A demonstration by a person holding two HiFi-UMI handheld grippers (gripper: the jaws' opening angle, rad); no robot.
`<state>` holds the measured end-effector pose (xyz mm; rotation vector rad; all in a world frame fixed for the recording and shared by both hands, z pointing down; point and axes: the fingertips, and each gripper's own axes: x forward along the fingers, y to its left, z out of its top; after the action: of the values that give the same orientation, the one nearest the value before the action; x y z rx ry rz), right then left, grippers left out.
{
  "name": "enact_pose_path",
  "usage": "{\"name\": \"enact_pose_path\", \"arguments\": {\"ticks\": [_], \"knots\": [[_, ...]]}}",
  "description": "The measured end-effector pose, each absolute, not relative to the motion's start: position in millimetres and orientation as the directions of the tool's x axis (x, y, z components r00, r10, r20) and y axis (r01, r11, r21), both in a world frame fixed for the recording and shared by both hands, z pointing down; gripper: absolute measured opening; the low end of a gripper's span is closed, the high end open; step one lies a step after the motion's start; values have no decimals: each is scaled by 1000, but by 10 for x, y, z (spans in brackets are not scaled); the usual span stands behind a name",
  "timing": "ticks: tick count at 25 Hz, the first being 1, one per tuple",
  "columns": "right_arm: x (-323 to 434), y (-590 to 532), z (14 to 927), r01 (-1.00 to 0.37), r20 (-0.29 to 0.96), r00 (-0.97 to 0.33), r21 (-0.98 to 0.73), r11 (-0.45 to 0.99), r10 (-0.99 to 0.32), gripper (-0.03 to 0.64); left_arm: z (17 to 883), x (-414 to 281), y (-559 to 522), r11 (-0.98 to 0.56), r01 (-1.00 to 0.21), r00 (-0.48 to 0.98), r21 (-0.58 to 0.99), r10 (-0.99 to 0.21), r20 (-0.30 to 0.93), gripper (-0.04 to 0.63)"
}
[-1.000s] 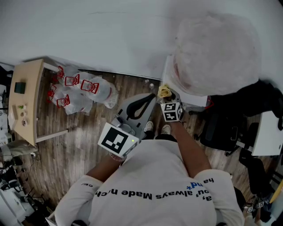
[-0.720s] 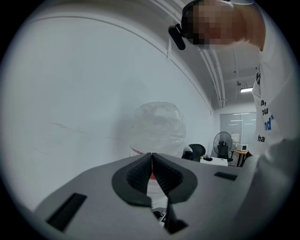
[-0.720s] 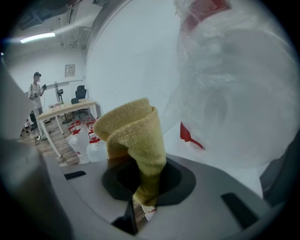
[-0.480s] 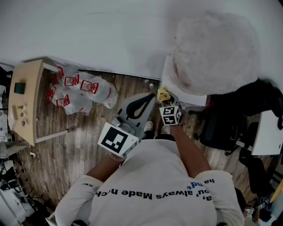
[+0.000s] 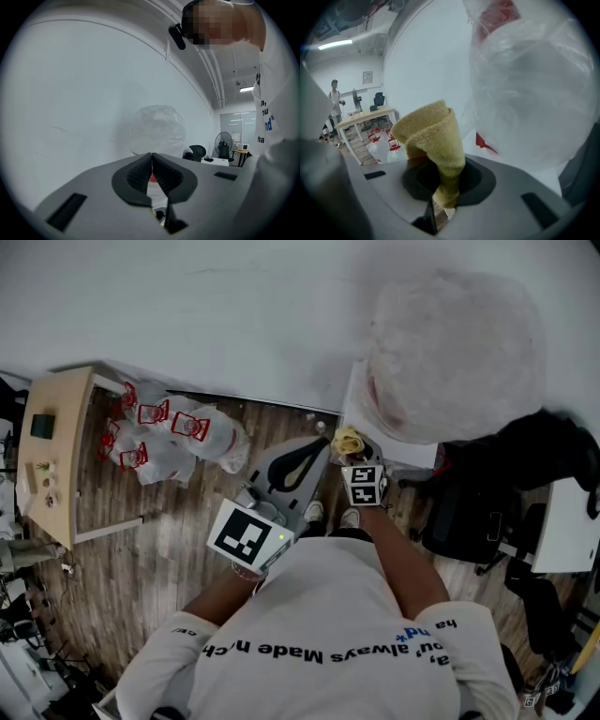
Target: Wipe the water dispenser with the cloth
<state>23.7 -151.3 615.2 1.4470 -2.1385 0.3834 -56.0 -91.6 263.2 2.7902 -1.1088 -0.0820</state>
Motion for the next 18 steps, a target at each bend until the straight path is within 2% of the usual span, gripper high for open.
{"name": "enact_pose_path", "arguments": {"ticks": [7, 18], "knots": [[400, -1626, 5831, -933, 497, -242, 115, 340, -833, 63, 2601, -536, -896, -723, -675, 730, 147, -683, -11, 20], [834, -1628, 6075, -946, 527, -146, 173, 274, -837, 61, 2627, -455, -882, -733, -665, 741, 143, -671, 4, 20]]}}
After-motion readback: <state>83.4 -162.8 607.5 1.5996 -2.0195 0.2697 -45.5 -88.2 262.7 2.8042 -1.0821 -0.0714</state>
